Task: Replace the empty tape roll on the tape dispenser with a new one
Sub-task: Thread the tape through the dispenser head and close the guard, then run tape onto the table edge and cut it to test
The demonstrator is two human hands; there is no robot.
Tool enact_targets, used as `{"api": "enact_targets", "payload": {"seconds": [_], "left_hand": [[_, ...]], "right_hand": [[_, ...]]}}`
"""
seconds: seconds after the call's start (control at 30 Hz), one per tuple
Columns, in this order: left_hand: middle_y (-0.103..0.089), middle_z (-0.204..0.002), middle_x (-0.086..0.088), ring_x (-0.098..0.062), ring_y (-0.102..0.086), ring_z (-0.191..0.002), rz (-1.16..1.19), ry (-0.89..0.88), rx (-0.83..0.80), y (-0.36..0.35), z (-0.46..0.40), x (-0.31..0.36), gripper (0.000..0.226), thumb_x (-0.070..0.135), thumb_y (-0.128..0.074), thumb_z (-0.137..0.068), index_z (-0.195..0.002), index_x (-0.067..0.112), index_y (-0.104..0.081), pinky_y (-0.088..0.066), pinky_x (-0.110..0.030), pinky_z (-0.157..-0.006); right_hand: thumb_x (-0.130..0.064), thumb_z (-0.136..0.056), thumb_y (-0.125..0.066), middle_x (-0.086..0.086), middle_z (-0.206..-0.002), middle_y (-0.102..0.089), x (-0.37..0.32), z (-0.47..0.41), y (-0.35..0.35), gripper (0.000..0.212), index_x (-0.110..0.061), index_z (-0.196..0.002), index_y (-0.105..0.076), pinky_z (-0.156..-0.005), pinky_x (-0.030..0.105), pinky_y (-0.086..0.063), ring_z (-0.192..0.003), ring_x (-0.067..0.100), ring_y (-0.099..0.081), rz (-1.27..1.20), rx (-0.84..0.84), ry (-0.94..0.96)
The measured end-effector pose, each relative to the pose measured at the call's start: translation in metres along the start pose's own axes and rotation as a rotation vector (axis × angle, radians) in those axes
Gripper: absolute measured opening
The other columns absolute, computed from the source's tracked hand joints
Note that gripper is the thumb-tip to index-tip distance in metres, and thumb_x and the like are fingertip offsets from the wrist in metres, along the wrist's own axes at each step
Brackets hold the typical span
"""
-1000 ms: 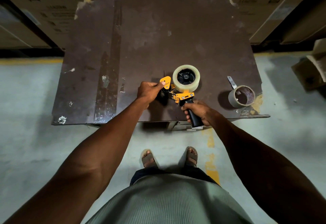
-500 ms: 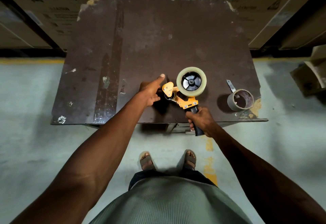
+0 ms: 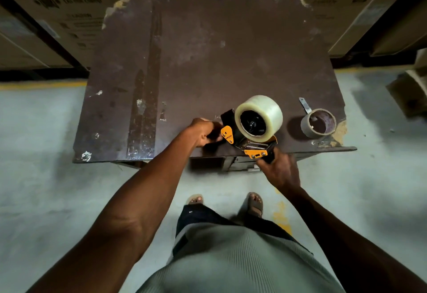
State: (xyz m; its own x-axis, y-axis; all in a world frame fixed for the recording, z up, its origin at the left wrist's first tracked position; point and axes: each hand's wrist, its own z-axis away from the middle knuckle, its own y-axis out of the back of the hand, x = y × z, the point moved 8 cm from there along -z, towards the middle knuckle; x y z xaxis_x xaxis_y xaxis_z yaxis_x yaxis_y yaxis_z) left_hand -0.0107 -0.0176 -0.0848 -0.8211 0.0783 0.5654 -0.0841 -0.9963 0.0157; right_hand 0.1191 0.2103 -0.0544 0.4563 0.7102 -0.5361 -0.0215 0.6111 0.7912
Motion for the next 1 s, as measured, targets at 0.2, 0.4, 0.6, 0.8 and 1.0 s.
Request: {"api": "enact_targets", "payload": {"seconds": [0.2,0.4,0.6,0.8,1.0], "left_hand": [[-0.073,-0.078,-0.015,-0.03,-0.073,-0.075,-0.297,-0.219,0.12,0.03,-0.054,0.006,0.008,0.008,-0.079,-0.069,-0.07,0.007,-0.071,-0.062,-0.055,-0.073],[-0.075,-0.1,-0.009,-0.029,-0.07,-0.096,-0.615,-0.352,0.206,0.034,-0.021,0.028,0.015,0.017,-0.064,-0.082,-0.072,0.02,-0.075,-0.05,-0.029,-0.074],[-0.062,-0.107,-0.014,-0.037,-0.058,-0.104,-0.828,-0.621,0.33,0.036,-0.015,0.037,0.02,0.027,-0.048,-0.093,-0.101,0.016,-0.063,-0.04,-0.041,-0.077],[-0.062,-0.092,-0.005,-0.026,-0.045,-0.092,-1.275,-1.28,0.391,0.01,0.004,0.025,0.013,0.028,-0.052,-0.087,-0.089,0.019,-0.062,-0.027,-0.039,-0.074],[-0.062,-0.128,-0.003,-0.03,-0.046,-0.114,-1.463,-1.485,0.207,-0.007,0.004,0.014,0.035,0.022,-0.056,-0.089,-0.123,0.017,-0.064,-0.04,-0.042,-0.087]], "right_hand": [[-0.04,-0.082,-0.074,0.025,-0.106,-0.071,-0.013,0.018,-0.02,0.048,-0.013,-0.119,-0.061,-0.08,0.045,-0.051,-0.097,0.047,-0.065,0.105,0.084,-0.092],[-0.037,-0.083,-0.073,0.027,-0.1,-0.072,-0.02,0.036,-0.034,0.044,-0.01,-0.117,-0.062,-0.077,0.044,-0.052,-0.092,0.046,-0.066,0.14,0.118,-0.182],[-0.031,-0.081,-0.073,0.027,-0.097,-0.072,-0.02,0.036,-0.039,0.042,-0.009,-0.115,-0.062,-0.072,0.043,-0.05,-0.089,0.048,-0.065,0.123,0.113,-0.196],[-0.022,-0.079,-0.074,0.017,-0.093,-0.072,-0.014,0.024,-0.044,0.03,-0.01,-0.104,-0.063,-0.065,0.033,-0.038,-0.088,0.041,-0.064,0.035,-0.06,-0.144],[-0.021,-0.074,-0.066,-0.003,-0.063,-0.071,-0.012,0.019,-0.047,0.015,-0.024,-0.088,-0.06,-0.061,0.031,-0.052,-0.065,0.014,-0.071,-0.163,-0.211,-0.135]]}}
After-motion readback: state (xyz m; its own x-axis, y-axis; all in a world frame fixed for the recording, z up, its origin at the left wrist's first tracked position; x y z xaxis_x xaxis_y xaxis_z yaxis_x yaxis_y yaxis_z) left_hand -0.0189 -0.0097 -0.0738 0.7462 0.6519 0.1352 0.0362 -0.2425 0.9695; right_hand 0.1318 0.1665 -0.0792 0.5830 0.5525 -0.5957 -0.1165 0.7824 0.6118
